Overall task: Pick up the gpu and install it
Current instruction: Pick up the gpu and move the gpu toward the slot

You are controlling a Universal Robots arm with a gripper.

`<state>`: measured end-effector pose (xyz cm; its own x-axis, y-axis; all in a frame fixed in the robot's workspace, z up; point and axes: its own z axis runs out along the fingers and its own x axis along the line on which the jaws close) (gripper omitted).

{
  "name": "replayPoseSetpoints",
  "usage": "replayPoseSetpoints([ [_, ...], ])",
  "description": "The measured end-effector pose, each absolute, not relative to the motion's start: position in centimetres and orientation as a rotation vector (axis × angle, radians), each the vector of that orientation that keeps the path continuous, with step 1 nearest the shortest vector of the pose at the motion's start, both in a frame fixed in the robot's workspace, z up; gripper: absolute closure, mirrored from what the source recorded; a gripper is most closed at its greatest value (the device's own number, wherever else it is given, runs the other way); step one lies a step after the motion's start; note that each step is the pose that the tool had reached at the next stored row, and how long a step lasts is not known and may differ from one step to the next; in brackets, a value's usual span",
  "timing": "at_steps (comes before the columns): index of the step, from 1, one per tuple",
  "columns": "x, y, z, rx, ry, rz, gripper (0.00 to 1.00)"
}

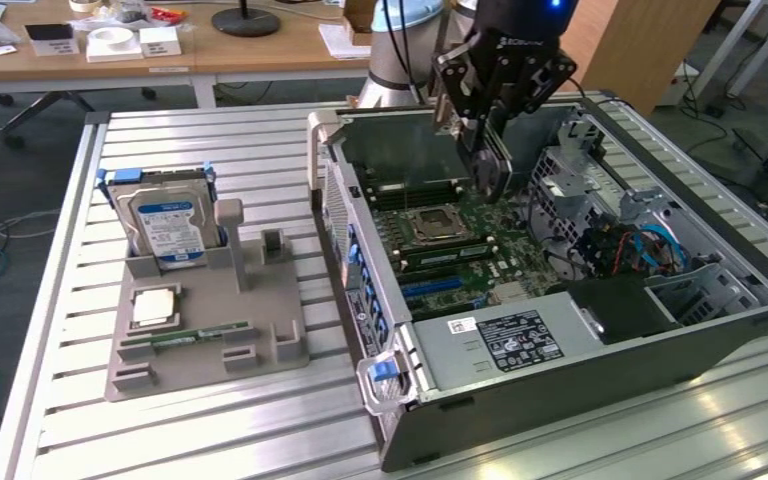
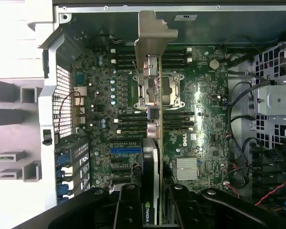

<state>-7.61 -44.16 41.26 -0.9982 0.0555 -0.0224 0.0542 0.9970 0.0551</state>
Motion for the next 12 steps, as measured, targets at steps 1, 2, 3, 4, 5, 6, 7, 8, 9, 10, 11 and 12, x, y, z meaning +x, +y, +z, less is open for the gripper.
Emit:
replayPoseSetpoints([
  [1,-7.5,-44.2,41.3,0.085,3.115,0.085,0.73],
  [2,-7.4,-44.2,41.3,0.085,3.115,0.085,0.73],
  [3,-7.3,-44.2,41.3,0.085,3.115,0.085,0.73],
  [4,-7.2,-44.2,41.3,0.085,3.115,0.085,0.73],
  [5,-7.1,-44.2,41.3,0.085,3.115,0.085,0.73],
  [6,-6.9,-44.2,41.3,0.085,3.115,0.085,0.73],
  [7,-6.8,-44.2,41.3,0.085,3.115,0.085,0.73],
  [8,-6.7,-44.2,41.3,0.085,3.115,0.085,0.73],
  [9,-6.6,-44.2,41.3,0.085,3.115,0.085,0.73],
  [10,-6.5,-44.2,41.3,0.085,3.115,0.085,0.73],
  [11,-6.4,-44.2,41.3,0.085,3.115,0.085,0.73],
  [12,-6.4,-44.2,41.3,0.085,3.115,0.085,0.73],
])
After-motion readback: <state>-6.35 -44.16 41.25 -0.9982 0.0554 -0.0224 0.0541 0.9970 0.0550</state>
